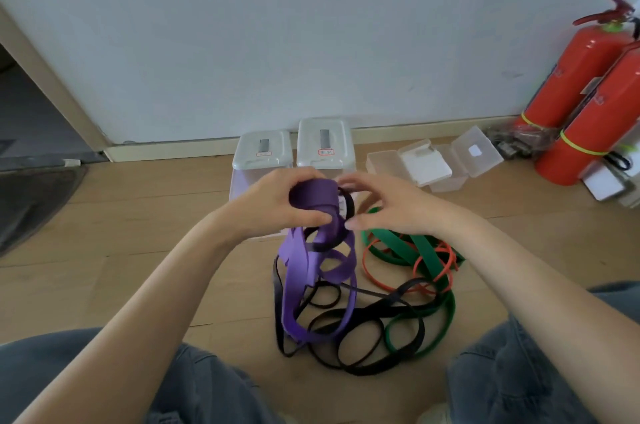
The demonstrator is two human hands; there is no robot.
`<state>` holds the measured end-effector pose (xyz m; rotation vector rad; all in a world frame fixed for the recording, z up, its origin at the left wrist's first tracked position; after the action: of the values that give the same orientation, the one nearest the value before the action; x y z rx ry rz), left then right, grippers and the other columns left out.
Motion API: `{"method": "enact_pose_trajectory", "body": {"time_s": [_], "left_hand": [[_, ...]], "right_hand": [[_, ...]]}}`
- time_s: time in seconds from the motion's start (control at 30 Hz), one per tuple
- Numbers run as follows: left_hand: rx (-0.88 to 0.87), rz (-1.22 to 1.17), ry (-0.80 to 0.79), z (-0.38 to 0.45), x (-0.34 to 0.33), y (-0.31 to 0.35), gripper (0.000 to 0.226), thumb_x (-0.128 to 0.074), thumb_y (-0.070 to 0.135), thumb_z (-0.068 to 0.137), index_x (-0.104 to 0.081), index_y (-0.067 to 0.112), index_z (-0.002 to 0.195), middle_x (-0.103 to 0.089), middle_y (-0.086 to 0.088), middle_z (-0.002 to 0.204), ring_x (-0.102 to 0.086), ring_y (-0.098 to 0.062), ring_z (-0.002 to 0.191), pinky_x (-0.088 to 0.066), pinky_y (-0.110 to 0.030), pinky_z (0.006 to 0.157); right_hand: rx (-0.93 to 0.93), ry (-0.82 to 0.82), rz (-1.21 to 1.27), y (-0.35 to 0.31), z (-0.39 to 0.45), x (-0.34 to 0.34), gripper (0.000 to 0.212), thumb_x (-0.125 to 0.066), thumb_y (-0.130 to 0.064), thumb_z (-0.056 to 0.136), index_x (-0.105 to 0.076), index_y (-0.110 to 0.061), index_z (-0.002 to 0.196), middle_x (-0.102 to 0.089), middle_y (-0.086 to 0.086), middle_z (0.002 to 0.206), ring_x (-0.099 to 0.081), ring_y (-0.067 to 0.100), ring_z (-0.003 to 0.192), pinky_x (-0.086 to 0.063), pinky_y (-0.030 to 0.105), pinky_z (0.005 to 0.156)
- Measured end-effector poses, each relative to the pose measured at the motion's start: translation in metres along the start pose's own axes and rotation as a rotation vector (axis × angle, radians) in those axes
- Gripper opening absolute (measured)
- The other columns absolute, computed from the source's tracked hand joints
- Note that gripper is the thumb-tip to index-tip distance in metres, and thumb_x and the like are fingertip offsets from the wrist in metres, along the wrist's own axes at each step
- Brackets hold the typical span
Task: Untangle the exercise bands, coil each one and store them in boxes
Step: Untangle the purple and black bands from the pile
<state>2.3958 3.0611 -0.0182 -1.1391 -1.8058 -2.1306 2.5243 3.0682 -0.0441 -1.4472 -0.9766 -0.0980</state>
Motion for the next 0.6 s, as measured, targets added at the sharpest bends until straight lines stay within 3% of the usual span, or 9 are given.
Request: {"method": "enact_pose_trajectory", "body": {"time_s": [0.03,0.1,0.17,0.23,0.33,0.4,0.47,0.6], "left_hand": [[0.009,-0.068,0.027,-0.001,0.005,0.0,0.025,-0.075,0.012,0.074,-0.063,0.02,0.095,-0.066,0.004,0.084,-0.06,-0.004,0.076,-0.048,-0.016,0.071],[0.025,-0.205,0.068,-0.003,0.015,-0.001,0.024,-0.074,0.011,0.076,-0.066,0.019,0.096,-0.07,0.004,0.086,-0.063,-0.005,0.079,-0.05,-0.015,0.072],[0.035,-0.241,0.084,-0.003,0.021,-0.005,0.022,-0.074,0.012,0.076,-0.067,0.022,0.095,-0.071,0.005,0.086,-0.064,-0.004,0.079,-0.049,-0.012,0.071],[0.08,-0.156,0.1,-0.003,0.023,-0.015,0.02,-0.074,0.016,0.076,-0.067,0.025,0.093,-0.071,0.002,0.087,-0.063,-0.007,0.077,-0.048,-0.011,0.068],[0.223,0.061,0.203,-0.003,0.031,-0.04,0.018,-0.075,0.023,0.076,-0.068,0.022,0.092,-0.07,-0.001,0.088,-0.063,-0.014,0.08,-0.046,-0.019,0.069],[0.328,0.099,0.307,-0.006,0.038,-0.059,0.021,-0.074,0.025,0.076,-0.067,0.02,0.096,-0.068,0.002,0.091,-0.06,-0.015,0.085,-0.043,-0.024,0.072],[0.38,0.108,0.391,-0.008,0.044,-0.071,0.021,-0.072,0.026,0.078,-0.068,0.018,0.097,-0.066,0.0,0.091,-0.059,-0.017,0.087,-0.042,-0.026,0.073],[0.439,-0.272,0.684,-0.019,0.065,-0.089,0.02,-0.067,0.023,0.083,-0.067,0.011,0.1,-0.062,0.003,0.081,-0.056,-0.011,0.074,-0.041,-0.017,0.063]], "right_hand": [[0.011,0.04,0.003,-0.001,0.001,0.002,0.045,-0.068,-0.013,0.082,-0.051,-0.03,0.119,-0.069,-0.002,0.094,-0.063,0.009,0.068,-0.048,0.012,0.066],[0.027,0.194,0.005,-0.002,0.004,0.013,0.024,-0.064,-0.009,0.085,-0.06,-0.022,0.104,-0.065,-0.002,0.058,-0.056,0.009,0.046,-0.044,0.014,0.05],[-0.017,0.362,0.089,0.005,0.005,0.028,0.012,-0.057,-0.006,0.089,-0.064,-0.016,0.088,-0.06,-0.003,0.046,-0.05,0.005,0.036,-0.039,0.013,0.041],[-0.103,0.53,0.107,0.015,-0.001,0.047,0.02,-0.051,-0.005,0.091,-0.06,-0.016,0.077,-0.061,0.0,0.048,-0.05,0.004,0.033,-0.036,0.011,0.036],[-0.172,0.727,-0.113,0.024,-0.02,0.079,0.015,-0.05,-0.006,0.091,-0.06,-0.013,0.081,-0.062,0.0,0.056,-0.054,-0.003,0.037,-0.037,0.007,0.038],[-0.22,0.697,-0.24,0.029,-0.023,0.081,0.015,-0.05,-0.006,0.09,-0.063,-0.01,0.084,-0.063,0.001,0.059,-0.06,0.002,0.046,-0.046,0.016,0.046],[-0.263,0.568,-0.388,0.034,-0.017,0.068,0.017,-0.051,-0.005,0.089,-0.067,-0.009,0.089,-0.064,0.003,0.066,-0.065,0.019,0.064,-0.054,0.03,0.06],[-0.353,0.469,-0.571,0.051,-0.015,0.058,0.018,-0.053,-0.012,0.091,-0.066,-0.01,0.103,-0.064,0.008,0.09,-0.058,0.024,0.077,-0.045,0.031,0.062]]}}
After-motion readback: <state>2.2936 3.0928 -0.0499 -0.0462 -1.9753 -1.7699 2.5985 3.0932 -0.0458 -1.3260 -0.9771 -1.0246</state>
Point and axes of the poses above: each hand's wrist, its own z-axis towards the middle knuckle, its own x-axis out of the back of the hand, y = z × x, the point moved 8 cm from there along z, towards the middle knuckle
